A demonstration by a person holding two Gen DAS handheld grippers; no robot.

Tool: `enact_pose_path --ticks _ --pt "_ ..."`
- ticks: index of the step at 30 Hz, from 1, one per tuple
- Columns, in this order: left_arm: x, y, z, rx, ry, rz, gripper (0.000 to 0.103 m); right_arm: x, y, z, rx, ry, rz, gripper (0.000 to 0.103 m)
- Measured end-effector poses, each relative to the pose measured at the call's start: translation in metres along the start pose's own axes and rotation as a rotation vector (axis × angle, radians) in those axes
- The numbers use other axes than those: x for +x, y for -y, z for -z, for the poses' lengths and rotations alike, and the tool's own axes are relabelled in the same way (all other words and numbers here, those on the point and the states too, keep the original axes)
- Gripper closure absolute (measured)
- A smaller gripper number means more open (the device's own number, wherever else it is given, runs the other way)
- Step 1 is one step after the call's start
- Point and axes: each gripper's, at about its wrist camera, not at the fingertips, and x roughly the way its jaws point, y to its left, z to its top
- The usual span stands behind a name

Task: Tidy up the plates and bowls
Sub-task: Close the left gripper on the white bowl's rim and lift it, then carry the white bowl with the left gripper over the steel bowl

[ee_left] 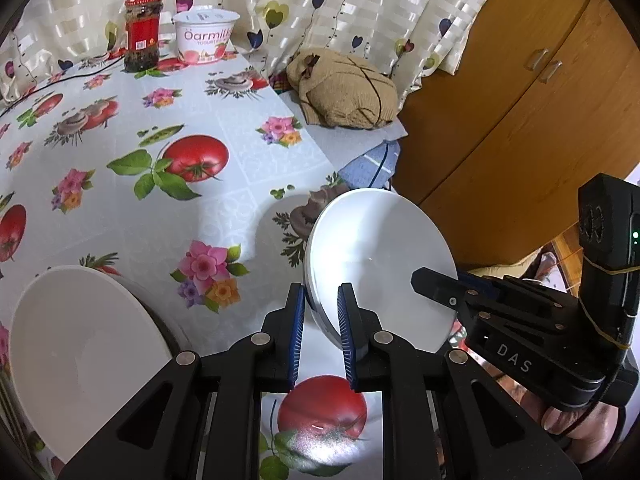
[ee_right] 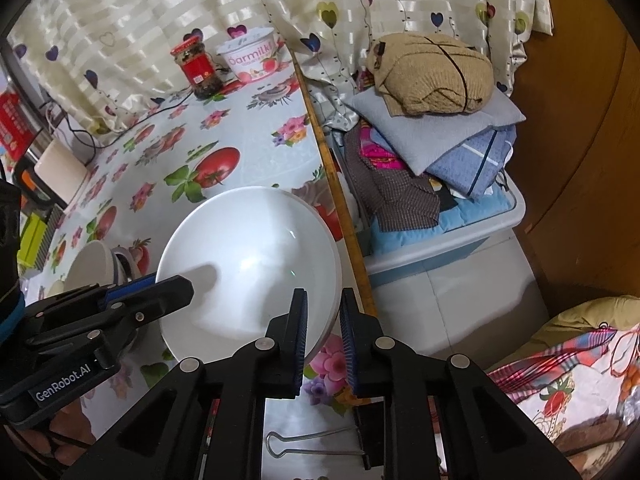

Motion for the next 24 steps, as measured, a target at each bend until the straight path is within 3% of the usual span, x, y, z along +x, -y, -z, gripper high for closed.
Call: enact_pose_path --ticks 24 --pt "-0.060 -0.012 -0.005 -0.022 0.110 -0.013 0.085 -0.042 -0.047 -0.017 -0.081 0.081 -0.009 0.087"
